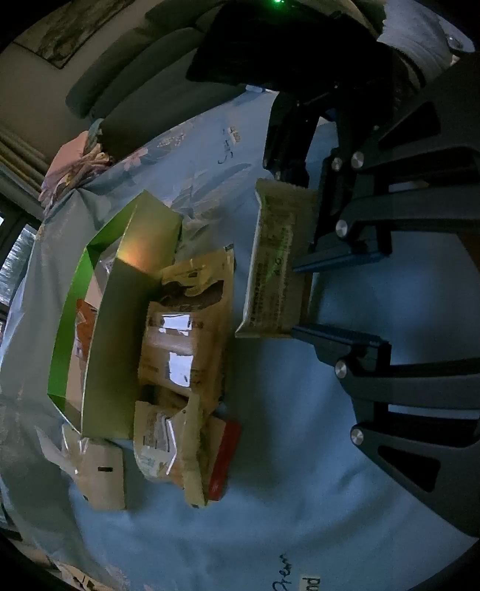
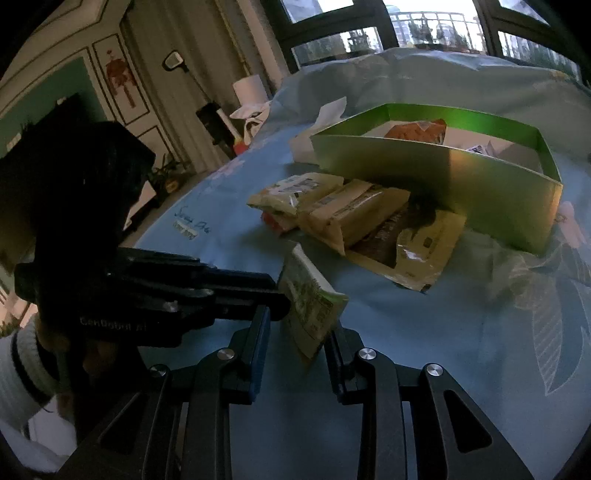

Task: Organize snacks
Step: 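Lift the cream bar packet and carry it over the green box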

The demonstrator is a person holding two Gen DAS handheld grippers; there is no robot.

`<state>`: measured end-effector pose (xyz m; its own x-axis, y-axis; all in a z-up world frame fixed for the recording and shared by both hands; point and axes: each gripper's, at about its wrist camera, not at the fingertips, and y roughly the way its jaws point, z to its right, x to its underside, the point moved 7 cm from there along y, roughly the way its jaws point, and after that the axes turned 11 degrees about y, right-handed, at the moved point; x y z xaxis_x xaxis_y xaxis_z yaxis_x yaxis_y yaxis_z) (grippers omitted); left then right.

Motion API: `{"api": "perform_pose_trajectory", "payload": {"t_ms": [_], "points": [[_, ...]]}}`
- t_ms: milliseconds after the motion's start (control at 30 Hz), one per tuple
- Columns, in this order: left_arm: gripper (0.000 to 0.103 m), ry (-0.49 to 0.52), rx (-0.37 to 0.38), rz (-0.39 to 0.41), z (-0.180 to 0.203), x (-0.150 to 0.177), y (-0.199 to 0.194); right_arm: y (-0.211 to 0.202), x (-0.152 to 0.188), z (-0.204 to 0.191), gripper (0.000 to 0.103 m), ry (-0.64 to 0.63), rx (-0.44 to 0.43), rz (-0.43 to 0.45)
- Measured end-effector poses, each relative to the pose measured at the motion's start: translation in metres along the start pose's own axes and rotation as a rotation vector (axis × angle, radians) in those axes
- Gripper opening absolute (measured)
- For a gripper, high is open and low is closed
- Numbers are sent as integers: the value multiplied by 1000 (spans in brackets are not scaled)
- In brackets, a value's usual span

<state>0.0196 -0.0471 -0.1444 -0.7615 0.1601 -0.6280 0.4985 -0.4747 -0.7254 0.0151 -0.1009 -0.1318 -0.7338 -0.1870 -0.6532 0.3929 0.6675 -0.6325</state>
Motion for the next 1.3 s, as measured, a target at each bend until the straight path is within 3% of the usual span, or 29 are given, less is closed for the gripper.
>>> {"api": "perform_pose_trajectory", "payload": {"t_ms": [233,333,567,633,1067,1300], "points": [[27,-40,55,9,-7,-2,4,2,0,10,31,30,-1,-1],[29,-59,105,21,-10,-5,6,1,-1,14,23,41,-6,1],[32,-119,198,26,-19,-14,15,4,-1,31,21,104,-15,-10],[32,-109,213,27,-18,-17,16,5,0,33,17,112,-23,-18],[30,-35,227,99,2,-23,-8,-18,0,27,13,88,-71,18],[30,22,215,158,14,-49,-31,-42,-19,15,13,49,-89,81]]}}
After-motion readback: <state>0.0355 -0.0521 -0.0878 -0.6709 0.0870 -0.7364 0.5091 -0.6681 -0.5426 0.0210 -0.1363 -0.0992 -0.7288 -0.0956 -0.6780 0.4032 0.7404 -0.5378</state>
